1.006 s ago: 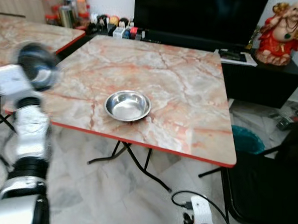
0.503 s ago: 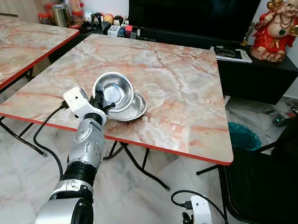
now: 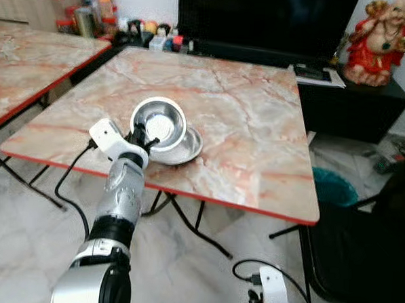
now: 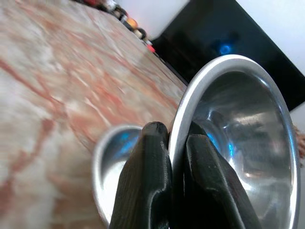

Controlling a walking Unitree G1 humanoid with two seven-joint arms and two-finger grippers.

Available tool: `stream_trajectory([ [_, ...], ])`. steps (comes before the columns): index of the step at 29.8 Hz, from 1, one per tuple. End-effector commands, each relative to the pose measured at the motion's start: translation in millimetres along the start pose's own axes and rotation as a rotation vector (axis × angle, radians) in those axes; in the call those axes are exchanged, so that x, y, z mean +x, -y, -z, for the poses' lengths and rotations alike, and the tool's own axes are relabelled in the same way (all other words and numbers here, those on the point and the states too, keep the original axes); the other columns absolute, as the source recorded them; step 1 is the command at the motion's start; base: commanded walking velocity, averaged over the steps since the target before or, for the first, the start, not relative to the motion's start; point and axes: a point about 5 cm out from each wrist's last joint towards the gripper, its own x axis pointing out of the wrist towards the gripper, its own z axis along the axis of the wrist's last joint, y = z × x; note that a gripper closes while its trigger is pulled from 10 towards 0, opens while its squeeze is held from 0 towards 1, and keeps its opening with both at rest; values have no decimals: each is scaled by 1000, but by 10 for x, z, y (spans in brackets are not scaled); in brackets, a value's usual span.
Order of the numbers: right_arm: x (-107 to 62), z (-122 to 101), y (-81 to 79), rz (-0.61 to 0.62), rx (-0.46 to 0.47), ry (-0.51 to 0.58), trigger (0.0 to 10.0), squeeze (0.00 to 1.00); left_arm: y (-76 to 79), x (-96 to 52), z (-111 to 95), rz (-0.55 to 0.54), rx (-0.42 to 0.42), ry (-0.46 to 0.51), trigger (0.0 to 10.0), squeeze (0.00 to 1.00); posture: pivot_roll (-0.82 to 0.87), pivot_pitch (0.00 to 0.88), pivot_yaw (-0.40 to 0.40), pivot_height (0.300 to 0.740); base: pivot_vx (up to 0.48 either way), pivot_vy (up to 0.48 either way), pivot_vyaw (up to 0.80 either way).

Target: Setting the table

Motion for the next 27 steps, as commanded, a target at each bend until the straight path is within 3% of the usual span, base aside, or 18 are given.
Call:
stream_trajectory([
  [1, 5, -40, 11, 5, 1, 16, 10000, 0, 77, 38, -31, 24, 15, -4, 10000, 0, 1, 0, -20, 719, 300, 0, 0],
  [13, 4, -33, 12, 6, 6, 12, 10000, 0, 98, 36, -38, 39, 28, 0, 10000, 0, 1, 0, -19, 719, 319, 0, 0],
  [27, 6, -42, 3, 2, 8, 13, 10000, 0, 246, 45, -51, 115, 83, 1, 10000, 0, 3, 0, -18, 719, 328, 0, 0],
])
